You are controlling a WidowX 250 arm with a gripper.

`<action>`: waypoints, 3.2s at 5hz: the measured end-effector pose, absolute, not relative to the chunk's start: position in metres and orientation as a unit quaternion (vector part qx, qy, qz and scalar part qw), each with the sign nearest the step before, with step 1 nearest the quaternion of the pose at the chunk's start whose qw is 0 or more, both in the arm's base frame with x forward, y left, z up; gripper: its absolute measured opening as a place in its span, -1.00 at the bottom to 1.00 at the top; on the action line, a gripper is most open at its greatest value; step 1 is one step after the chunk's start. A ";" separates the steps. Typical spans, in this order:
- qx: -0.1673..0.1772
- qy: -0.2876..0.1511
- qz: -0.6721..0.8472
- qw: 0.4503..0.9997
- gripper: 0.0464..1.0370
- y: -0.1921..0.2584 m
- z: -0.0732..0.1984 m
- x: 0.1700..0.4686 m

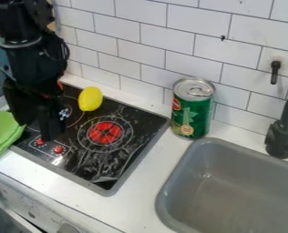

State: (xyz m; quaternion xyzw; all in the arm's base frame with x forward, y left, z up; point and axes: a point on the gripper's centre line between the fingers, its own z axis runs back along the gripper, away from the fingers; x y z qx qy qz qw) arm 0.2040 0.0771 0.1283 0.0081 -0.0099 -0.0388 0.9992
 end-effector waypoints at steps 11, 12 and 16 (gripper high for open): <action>0.014 0.066 0.063 0.996 0.93 0.239 0.029 0.195; 0.000 0.053 0.053 0.997 0.93 0.237 0.028 0.201; -0.142 0.059 -0.084 0.985 0.93 0.077 0.031 0.220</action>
